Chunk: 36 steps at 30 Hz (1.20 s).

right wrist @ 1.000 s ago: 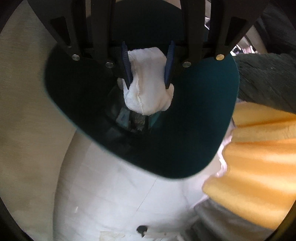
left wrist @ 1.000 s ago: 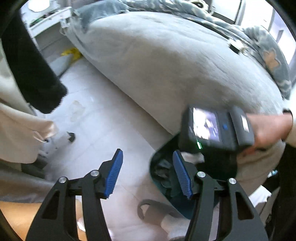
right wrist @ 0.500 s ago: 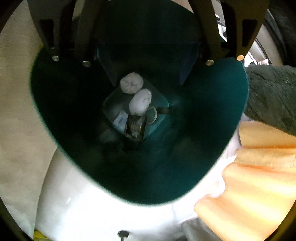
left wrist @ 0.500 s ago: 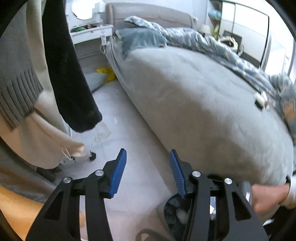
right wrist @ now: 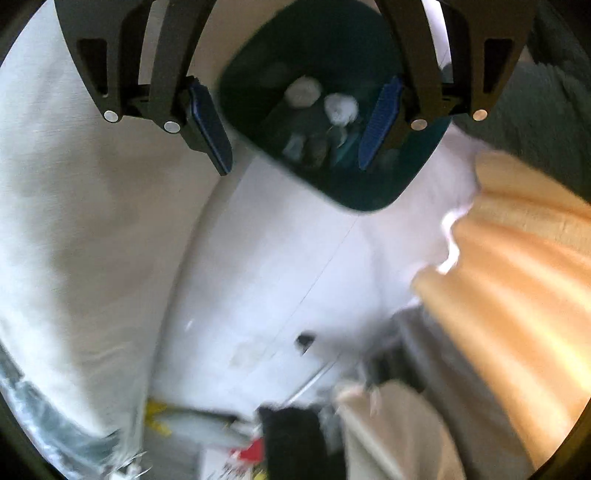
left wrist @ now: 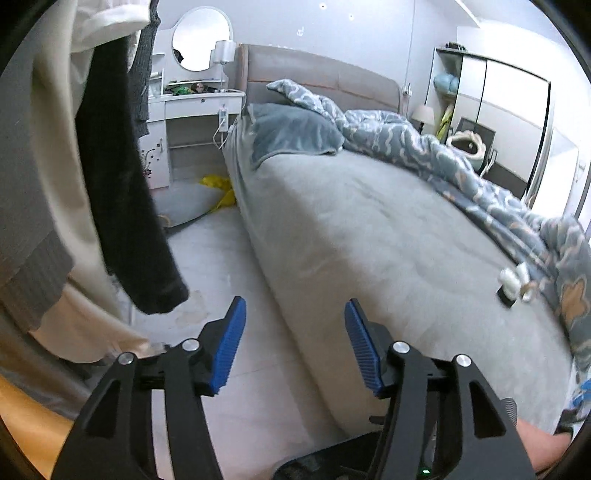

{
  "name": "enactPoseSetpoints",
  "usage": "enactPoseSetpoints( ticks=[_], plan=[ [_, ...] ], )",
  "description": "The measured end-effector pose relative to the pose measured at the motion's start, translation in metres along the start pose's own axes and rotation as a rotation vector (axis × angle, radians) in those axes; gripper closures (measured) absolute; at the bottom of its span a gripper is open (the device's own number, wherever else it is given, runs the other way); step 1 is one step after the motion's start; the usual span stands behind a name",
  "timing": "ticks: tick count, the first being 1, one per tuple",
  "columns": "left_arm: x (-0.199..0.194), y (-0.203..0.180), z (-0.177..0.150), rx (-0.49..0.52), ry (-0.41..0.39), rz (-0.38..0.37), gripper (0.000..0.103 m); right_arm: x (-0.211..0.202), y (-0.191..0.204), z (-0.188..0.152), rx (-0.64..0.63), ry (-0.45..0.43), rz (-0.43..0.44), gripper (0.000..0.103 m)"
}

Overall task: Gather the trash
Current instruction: 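Move both tools back toward the remaining trash on the bed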

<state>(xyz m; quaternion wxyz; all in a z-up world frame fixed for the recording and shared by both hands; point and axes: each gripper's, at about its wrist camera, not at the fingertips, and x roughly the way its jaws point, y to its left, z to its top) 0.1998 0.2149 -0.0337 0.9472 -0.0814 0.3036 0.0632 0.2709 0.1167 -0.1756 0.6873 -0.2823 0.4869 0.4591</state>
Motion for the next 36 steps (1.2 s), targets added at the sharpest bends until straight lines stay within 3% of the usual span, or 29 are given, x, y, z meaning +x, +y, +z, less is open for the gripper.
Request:
enactPoseSetpoints(
  ticks=[10,16,26,36],
  plan=[
    [0.014,-0.063,0.016,0.016,-0.082,-0.028,0.026,-0.081,-0.096,-0.015,0.176,-0.256,-0.134,0.029],
    [0.031,-0.107,0.014,0.05,-0.085,-0.089,0.02,-0.115,-0.154,-0.046,0.288,-0.3,-0.221,0.028],
    [0.066,-0.165,0.007,0.08,-0.008,-0.171,0.019,-0.173,-0.241,-0.104,0.509,-0.399,-0.359,0.028],
    [0.085,-0.229,0.0,0.133,0.011,-0.238,0.017,-0.2,-0.293,-0.167,0.606,-0.426,-0.488,0.027]
  ],
)
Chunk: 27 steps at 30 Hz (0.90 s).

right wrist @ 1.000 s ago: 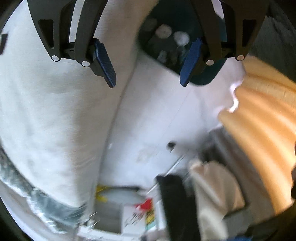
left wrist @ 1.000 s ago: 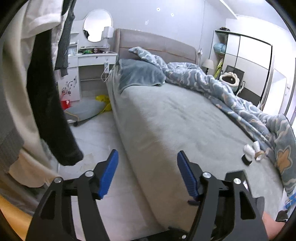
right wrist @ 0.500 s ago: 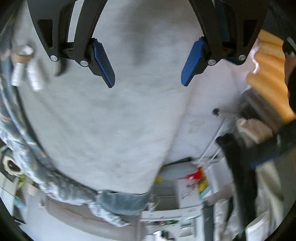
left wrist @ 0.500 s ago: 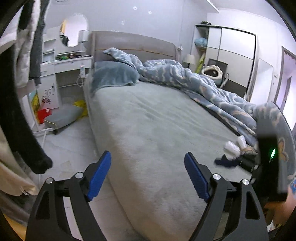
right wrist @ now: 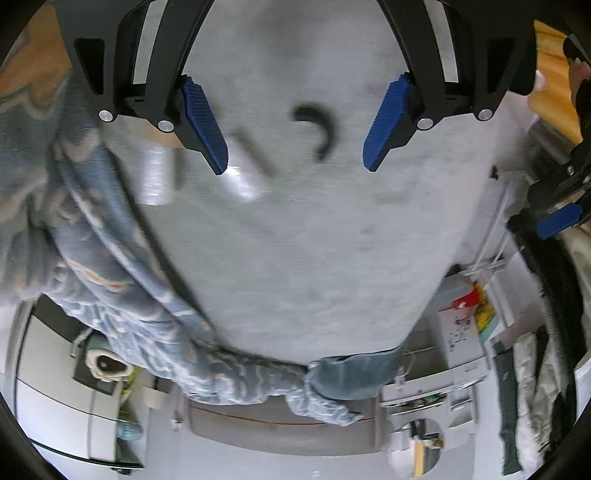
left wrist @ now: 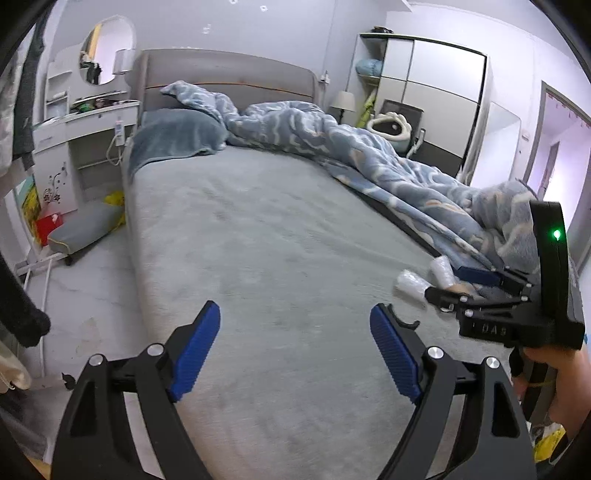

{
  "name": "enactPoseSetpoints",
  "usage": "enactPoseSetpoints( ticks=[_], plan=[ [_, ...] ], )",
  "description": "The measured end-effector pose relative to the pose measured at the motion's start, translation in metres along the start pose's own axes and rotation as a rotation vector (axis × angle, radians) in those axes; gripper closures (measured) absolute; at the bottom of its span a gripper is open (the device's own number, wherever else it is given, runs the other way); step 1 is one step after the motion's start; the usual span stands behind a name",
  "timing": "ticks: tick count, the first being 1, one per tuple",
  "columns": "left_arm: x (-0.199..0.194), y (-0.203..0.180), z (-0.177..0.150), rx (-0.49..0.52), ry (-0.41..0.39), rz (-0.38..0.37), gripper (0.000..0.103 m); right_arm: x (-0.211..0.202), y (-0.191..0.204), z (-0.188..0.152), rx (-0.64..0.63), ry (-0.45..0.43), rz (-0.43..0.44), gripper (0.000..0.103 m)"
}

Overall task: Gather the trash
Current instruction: 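Move both tools back toward the remaining trash on the bed, then grasp the brown tape roll with the right tool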

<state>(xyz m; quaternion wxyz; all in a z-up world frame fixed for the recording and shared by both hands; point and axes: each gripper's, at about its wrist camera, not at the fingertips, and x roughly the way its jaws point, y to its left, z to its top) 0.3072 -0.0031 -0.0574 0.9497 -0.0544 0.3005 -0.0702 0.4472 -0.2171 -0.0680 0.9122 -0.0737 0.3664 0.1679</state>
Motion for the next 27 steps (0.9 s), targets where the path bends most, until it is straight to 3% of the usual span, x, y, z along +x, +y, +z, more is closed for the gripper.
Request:
enactPoseSetpoints(
  ticks=[6,21,24,27],
  plan=[
    [0.02,-0.027,-0.004,0.018,0.022,-0.038,0.017,0.006,-0.039,-0.015,0.073,0.005,-0.022,0.026],
    [0.053,-0.073,-0.01,0.075,0.064,-0.073,0.013,0.027,-0.066,-0.032,0.123,0.086,-0.063,0.027],
    [0.06,-0.079,-0.01,0.065,0.073,-0.077,0.013,0.034,-0.069,-0.036,0.14,0.102,-0.069,0.029],
    [0.064,-0.084,-0.011,0.051,0.075,-0.091,0.013,0.041,-0.074,-0.036,0.182,0.117,-0.075,0.039]
  ],
)
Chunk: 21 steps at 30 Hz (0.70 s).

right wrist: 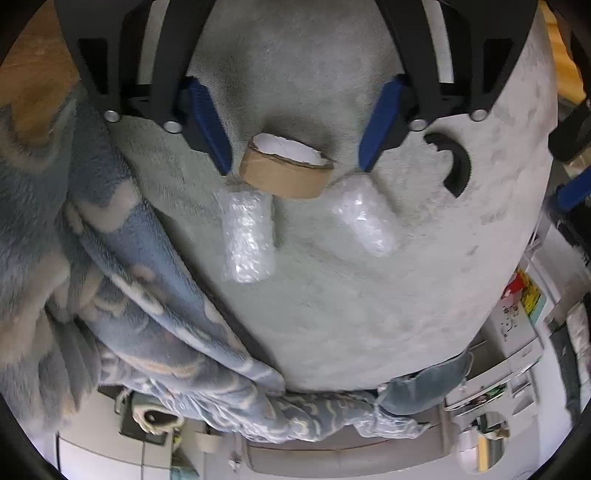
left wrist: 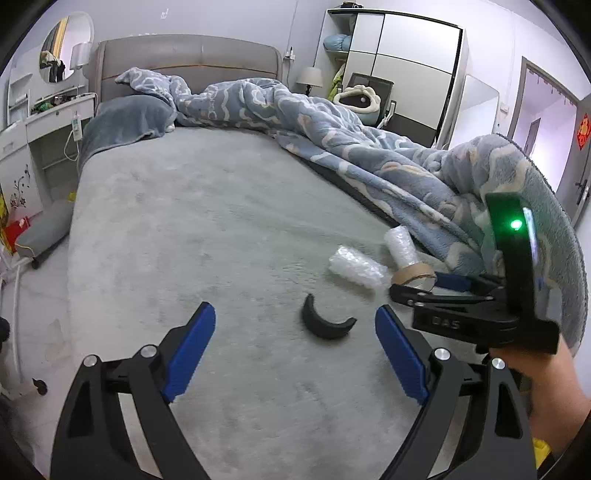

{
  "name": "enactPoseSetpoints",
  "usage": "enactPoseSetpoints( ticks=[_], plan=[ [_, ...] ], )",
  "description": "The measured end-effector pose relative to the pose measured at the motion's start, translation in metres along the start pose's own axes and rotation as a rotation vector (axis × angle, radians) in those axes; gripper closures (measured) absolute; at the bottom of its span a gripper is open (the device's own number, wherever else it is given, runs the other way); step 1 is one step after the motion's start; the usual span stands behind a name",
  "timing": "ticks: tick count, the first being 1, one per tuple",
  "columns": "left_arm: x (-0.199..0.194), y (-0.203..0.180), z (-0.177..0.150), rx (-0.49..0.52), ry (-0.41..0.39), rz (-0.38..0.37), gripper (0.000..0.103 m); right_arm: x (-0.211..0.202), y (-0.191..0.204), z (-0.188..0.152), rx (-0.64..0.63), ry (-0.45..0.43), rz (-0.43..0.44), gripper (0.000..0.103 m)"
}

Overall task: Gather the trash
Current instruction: 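Grasp the brown tape roll with the right tool, then grasp the black C-shaped plastic piece with the left tool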

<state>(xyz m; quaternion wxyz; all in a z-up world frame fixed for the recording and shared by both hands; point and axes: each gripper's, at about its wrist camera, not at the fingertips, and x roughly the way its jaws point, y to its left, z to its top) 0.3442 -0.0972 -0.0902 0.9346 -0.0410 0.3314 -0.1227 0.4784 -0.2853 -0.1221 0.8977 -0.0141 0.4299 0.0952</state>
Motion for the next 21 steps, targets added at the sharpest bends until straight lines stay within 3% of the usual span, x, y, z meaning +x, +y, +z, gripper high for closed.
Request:
enactPoseSetpoints(
  ticks=[4,15,21],
  plan=[
    [0.01,-0.006,-0.001,-0.015,0.016,-0.003,0.013,0.006,-0.001,0.0,0.021,0.018,-0.012,0.051],
    [0.03,-0.025,-0.007,0.049,0.057,0.034,0.015,-0.015,-0.007,0.004,0.02,-0.013,0.002,0.052],
    [0.046,-0.027,-0.007,0.027,0.092,0.022,0.026,-0.026,-0.009,0.006,0.016,-0.044,0.029,0.052]
  ],
)
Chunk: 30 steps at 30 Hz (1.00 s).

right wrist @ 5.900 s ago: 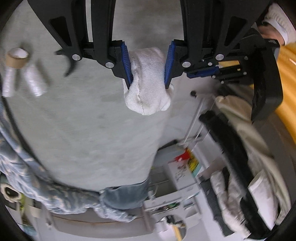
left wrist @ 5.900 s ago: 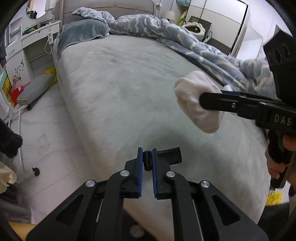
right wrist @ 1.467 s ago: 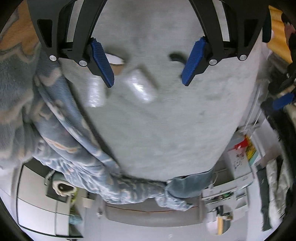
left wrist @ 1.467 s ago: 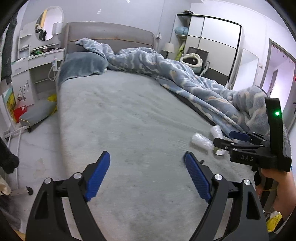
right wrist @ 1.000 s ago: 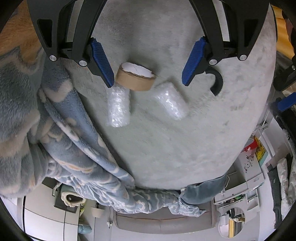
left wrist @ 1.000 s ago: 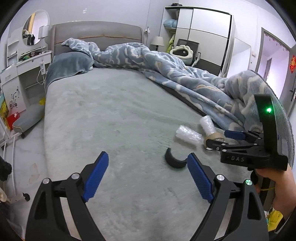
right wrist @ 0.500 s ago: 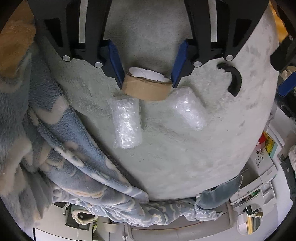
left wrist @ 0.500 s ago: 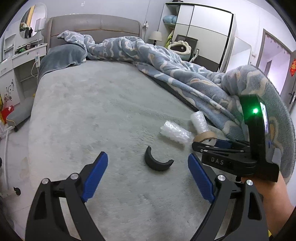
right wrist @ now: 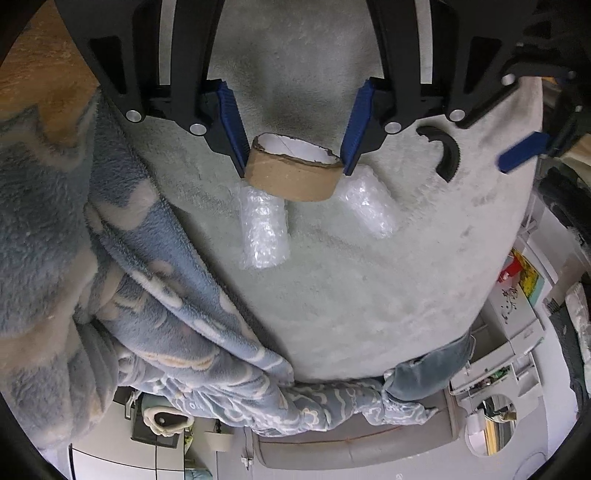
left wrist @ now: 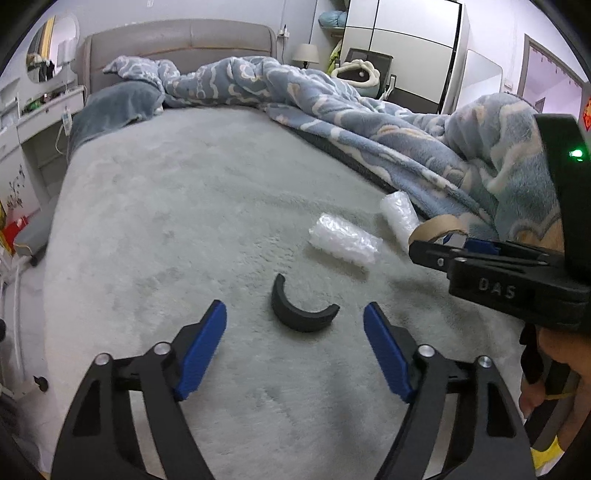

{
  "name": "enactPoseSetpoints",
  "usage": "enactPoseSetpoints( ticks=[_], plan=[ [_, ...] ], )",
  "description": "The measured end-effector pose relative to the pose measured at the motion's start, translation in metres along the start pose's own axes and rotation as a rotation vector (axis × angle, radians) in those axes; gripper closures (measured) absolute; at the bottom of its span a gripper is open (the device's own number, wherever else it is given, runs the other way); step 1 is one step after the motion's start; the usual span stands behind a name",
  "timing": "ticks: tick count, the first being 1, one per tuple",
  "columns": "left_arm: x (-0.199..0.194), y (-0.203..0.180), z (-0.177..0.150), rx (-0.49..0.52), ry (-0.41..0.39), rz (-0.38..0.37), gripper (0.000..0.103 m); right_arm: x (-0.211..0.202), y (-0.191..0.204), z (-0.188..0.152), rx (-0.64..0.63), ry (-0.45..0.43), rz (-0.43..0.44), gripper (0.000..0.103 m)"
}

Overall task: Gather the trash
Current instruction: 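Grasp the black C-shaped plastic piece with the left tool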

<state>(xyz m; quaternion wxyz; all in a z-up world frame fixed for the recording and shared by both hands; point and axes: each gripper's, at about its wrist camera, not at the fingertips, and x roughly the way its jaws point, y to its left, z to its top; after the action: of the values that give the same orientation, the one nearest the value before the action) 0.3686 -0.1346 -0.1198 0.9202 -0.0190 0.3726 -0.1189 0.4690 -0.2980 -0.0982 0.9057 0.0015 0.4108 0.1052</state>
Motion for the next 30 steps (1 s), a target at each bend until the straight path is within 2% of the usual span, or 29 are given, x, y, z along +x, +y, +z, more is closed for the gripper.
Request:
enactPoseSetpoints(
  ticks=[3,5,10,18,20,30],
  plan=[
    [0.009,-0.005,-0.001,0.007,0.019,0.007,0.032,-0.004,-0.002,0.0,0.0,-0.013,0.018,0.052],
    [0.016,-0.006,-0.002,-0.001,0.041,0.003,0.041,-0.007,-0.003,0.0,0.002,-0.019,0.029,0.052],
    [0.031,-0.013,-0.006,0.02,0.086,0.047,0.05,-0.014,-0.002,0.0,0.016,-0.026,0.061,0.052],
    [0.033,-0.012,-0.005,0.001,0.073,0.056,0.051,-0.019,0.0,0.003,0.013,-0.033,0.093,0.052],
    [0.034,-0.011,-0.004,-0.008,0.072,0.051,0.056,-0.02,0.001,0.002,0.011,-0.032,0.094,0.052],
    [0.02,-0.006,-0.003,-0.024,0.036,0.015,0.061,-0.021,0.012,0.003,-0.001,-0.026,0.103,0.052]
  ],
)
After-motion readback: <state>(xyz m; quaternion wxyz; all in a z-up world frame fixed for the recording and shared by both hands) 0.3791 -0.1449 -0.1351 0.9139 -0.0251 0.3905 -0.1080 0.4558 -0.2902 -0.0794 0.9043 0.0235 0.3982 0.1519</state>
